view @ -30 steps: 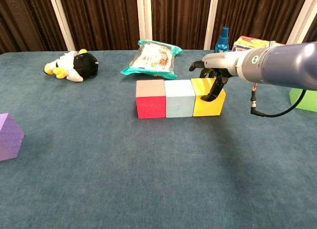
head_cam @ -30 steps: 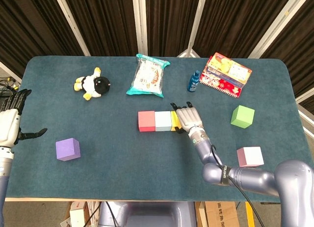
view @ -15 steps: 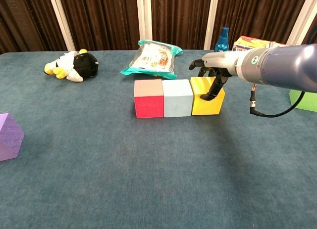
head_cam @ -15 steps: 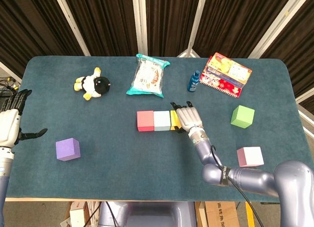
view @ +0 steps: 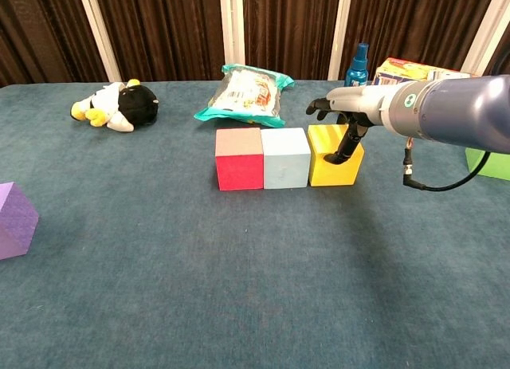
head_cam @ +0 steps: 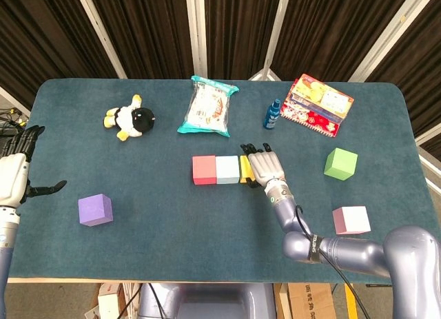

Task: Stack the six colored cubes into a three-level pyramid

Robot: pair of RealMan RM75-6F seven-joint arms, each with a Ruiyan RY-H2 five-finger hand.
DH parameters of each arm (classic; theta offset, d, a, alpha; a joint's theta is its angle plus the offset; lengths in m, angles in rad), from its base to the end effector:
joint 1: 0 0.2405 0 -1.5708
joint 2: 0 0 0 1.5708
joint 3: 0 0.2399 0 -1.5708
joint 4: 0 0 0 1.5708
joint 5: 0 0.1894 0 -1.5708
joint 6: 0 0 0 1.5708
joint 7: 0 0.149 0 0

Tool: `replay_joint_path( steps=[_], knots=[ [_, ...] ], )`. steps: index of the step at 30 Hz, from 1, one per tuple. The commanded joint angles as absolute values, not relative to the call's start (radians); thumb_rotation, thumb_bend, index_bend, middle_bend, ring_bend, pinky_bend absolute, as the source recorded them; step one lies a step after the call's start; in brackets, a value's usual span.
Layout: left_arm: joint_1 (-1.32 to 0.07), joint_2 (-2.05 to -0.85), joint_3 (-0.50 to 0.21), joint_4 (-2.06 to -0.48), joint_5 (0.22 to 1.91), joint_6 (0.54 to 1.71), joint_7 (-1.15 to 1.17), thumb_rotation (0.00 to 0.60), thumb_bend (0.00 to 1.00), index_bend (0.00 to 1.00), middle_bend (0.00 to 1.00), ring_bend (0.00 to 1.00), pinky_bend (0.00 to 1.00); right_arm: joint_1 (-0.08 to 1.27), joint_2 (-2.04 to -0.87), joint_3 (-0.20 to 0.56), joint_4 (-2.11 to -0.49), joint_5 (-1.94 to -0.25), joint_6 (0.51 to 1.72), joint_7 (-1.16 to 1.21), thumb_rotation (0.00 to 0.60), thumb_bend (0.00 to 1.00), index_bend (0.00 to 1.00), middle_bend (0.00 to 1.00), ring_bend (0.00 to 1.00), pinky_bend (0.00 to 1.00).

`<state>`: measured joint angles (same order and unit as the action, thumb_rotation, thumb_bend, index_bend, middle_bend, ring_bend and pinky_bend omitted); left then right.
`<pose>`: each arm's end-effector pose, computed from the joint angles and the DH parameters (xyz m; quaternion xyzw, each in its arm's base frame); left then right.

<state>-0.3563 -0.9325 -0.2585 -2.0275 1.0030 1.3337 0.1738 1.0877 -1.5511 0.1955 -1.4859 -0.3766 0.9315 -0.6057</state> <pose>-0.2063 0.2671 0.2082 -0.5231 -0.4524 -0.4268 0.5827 -0.0919 -0.3800 -0.0063 0.7132 -0.4641 0.2740 0.4483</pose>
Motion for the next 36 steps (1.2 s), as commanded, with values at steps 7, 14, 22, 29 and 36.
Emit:
replay_joint_path(
  steps=[7,14,22,29,36],
  knots=[
    [-0.357,-0.933,-0.258,-2.026,1.003,1.332,0.173,0.600,0.12,0.00,0.02,0.00,0.04,1.084,-1.553,0.199,-1.489,-0.378,0.932,-0.606,0.600,0.39,0.00,0.03,0.13,0.00],
    [-0.358,-0.933,-0.257,-2.026,1.002,1.332,0.173,0.600,0.12,0.00,0.02,0.00,0.04,1.079,-1.553,0.199,-1.500,-0.379,0.939,-0.609,0.600,0.39,0.00,0.00,0.09,0.00],
    [-0.357,-0.932,-0.256,-2.029,1.007,1.332,0.171,0.600,0.12,0.00,0.02,0.00,0.04,1.055,-1.532,0.198,-1.554,-0.388,0.972,-0.600,0.600,0.37,0.00,0.00,0.02,0.00],
    [-0.353,-0.928,-0.255,-2.038,1.024,1.342,0.170,0.600,0.12,0.00,0.02,0.00,0.04,1.019,-1.496,0.189,-1.619,-0.399,1.006,-0.584,0.600,0.37,0.00,0.00,0.00,0.00],
    [-0.351,-0.928,-0.253,-2.045,1.038,1.350,0.174,0.600,0.12,0.00,0.02,0.00,0.04,0.971,-1.459,0.197,-1.670,-0.432,1.053,-0.538,0.600,0.37,0.00,0.00,0.00,0.00]
  ],
)
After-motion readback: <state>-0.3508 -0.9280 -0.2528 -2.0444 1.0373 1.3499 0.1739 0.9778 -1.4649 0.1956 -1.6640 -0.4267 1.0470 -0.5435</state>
